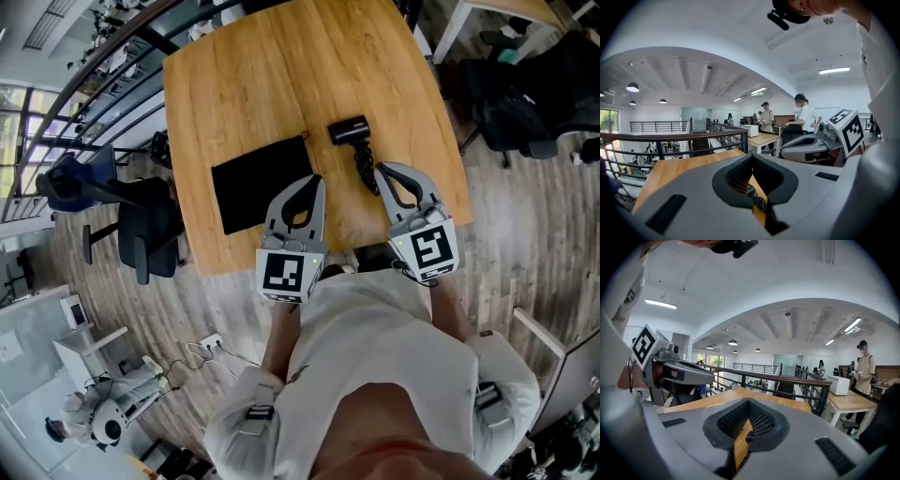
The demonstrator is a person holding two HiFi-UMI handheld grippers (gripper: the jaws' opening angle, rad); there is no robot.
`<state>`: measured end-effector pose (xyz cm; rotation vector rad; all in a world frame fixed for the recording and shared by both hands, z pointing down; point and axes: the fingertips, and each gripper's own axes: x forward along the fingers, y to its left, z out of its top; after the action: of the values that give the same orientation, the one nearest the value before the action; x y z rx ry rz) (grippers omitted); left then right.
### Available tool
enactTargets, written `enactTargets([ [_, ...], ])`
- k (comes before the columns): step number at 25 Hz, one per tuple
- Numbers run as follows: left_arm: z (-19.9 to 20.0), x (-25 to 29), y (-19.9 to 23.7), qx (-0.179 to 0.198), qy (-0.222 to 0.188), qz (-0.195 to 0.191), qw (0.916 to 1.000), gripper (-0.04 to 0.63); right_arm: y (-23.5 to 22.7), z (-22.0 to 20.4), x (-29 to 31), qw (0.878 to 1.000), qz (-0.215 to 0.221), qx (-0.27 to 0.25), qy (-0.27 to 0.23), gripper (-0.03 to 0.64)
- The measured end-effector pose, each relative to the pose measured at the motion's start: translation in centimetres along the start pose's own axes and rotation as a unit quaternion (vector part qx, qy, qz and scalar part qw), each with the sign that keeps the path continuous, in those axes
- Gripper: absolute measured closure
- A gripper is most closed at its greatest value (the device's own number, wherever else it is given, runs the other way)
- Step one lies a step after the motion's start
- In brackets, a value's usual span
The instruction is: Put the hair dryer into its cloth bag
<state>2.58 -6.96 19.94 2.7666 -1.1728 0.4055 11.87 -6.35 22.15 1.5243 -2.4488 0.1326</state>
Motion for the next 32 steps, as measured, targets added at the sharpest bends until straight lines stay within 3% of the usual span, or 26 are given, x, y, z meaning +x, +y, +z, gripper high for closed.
enactTargets([
  [5, -0.5, 1.8, 0.4, -0.007, 0.008, 0.011, 0.9999, 0.575, -0.7, -1.1, 1.7, 0.999, 0.021, -0.043, 0.019, 0.595],
  [8, -1.5, 2.6, 0.7, -0.014, 0.023, 0.011, 0.9996, 0.575, -1.0, -1.7, 2.5, 0.999, 0.025, -0.035, 0.025, 0.595],
  [15, -3.3, 4.1, 1.4, -0.021, 0.03, -0.007, 0.9993, 0.575, -1.5, -4.2, 3.8, 0.996, -0.001, -0.056, 0.067, 0.595],
  [20, -5.3, 5.1, 1.8, -0.032, 0.041, -0.03, 0.9982, 0.575, -1.9, -6.5, 4.0, 0.994, -0.039, -0.039, 0.097, 0.595],
  [32, -9.9, 7.7, 2.7, -0.032, 0.071, -0.066, 0.9948, 0.575, -2.1, -11.6, 5.0, 0.988, -0.08, 0.013, 0.133, 0.595],
])
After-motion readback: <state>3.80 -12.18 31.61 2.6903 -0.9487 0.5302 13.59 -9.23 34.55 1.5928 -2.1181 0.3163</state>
